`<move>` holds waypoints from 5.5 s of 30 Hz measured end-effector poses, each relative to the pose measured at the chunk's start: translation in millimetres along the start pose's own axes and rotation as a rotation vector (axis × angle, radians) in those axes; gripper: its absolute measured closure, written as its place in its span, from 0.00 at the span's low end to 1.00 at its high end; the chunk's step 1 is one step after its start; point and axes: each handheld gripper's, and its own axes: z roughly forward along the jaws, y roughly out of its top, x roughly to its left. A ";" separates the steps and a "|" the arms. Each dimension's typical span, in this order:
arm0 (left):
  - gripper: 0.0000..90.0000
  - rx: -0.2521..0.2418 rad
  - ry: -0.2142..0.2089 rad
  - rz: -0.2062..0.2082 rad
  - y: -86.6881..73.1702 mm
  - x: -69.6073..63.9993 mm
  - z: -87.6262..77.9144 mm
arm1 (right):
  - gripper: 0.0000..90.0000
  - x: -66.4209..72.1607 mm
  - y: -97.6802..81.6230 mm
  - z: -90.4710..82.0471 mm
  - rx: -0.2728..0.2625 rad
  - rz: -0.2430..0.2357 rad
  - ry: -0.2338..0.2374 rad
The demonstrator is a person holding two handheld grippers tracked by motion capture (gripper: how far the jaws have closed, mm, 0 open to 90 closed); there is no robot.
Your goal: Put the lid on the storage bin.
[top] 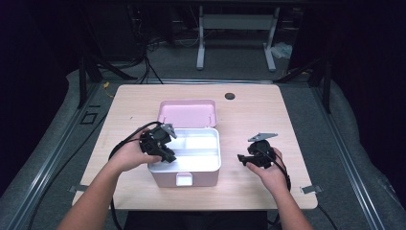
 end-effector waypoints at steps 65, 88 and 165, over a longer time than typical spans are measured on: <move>0.89 -0.072 0.074 0.042 -9.8 -10.1 1.9 | 0.69 -5.4 178.0 66.7 -0.080 0.127 -0.006; 0.89 -0.077 0.075 0.048 -10.4 -11.2 2.1 | 0.81 -6.5 187.0 114.3 0.008 0.184 -0.061; 0.96 -0.063 0.102 0.062 -8.2 -14.7 2.8 | 0.96 54.1 149.9 -36.9 -0.500 0.081 -0.088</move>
